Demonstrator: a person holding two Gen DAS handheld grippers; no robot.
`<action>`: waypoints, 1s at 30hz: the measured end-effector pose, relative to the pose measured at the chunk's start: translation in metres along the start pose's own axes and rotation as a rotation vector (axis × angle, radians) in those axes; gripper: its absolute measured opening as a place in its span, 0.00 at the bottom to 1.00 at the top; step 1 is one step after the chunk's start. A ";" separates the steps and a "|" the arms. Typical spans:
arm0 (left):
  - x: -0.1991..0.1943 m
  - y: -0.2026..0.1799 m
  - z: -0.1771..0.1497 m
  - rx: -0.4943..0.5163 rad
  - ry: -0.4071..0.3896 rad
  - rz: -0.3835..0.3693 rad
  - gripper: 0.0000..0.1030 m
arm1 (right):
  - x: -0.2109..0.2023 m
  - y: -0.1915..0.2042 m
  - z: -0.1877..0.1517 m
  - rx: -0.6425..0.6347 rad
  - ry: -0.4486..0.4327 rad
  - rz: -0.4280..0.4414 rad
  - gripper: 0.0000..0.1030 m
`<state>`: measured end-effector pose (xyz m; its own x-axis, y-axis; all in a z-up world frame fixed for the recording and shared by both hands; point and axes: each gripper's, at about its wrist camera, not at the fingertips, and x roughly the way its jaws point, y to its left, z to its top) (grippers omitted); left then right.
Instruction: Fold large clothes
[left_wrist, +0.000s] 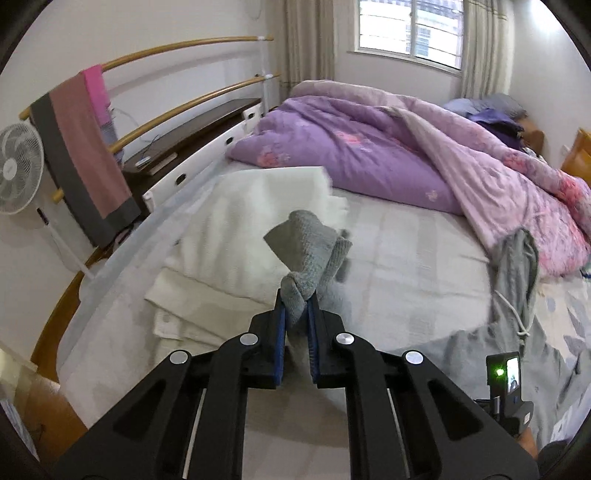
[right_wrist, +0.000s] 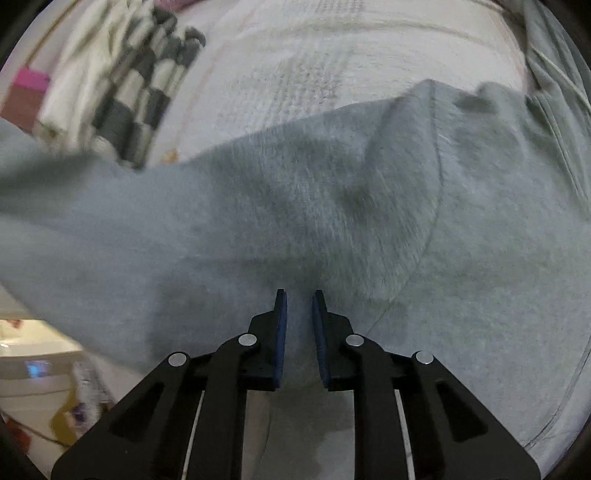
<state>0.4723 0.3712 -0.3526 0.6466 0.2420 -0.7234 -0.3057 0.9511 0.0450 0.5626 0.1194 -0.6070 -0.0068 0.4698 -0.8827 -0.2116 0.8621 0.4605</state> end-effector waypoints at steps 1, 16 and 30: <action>-0.001 -0.011 -0.001 0.007 -0.002 -0.011 0.10 | -0.009 -0.008 -0.002 0.009 -0.012 0.011 0.15; 0.018 -0.369 -0.097 0.176 0.141 -0.459 0.11 | -0.201 -0.248 -0.093 0.293 -0.254 -0.060 0.35; 0.073 -0.334 -0.153 0.162 0.408 -0.197 0.77 | -0.168 -0.293 -0.091 0.468 -0.206 0.120 0.52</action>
<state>0.5149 0.0421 -0.5262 0.3442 -0.0106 -0.9388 -0.0713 0.9968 -0.0374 0.5370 -0.2291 -0.6019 0.1981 0.5571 -0.8065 0.2390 0.7705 0.5909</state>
